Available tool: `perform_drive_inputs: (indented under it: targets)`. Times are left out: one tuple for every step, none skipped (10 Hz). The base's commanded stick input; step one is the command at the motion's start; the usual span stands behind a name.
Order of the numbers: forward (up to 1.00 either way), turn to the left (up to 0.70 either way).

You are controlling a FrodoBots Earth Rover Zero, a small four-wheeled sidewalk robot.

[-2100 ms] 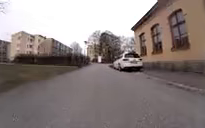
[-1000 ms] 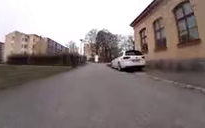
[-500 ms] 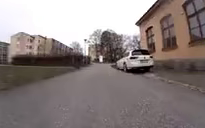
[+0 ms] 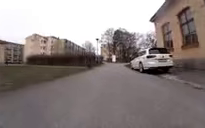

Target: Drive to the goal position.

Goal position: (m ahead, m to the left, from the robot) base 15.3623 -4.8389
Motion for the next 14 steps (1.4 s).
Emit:
perform_drive_inputs:
  targets:
    - [1.0,0.0]
    - [1.0,0.0]
    - [1.0,0.0]
    - [1.0,0.0]
    - [1.0,0.0]
    - [1.0,0.0]
    - [1.0,0.0]
    - [1.0,0.0]
    - [1.0,0.0]
    - [1.0,0.0]
    - [1.0,0.0]
    - [1.0,0.0]
    - [1.0,0.0]
    - [1.0,0.0]
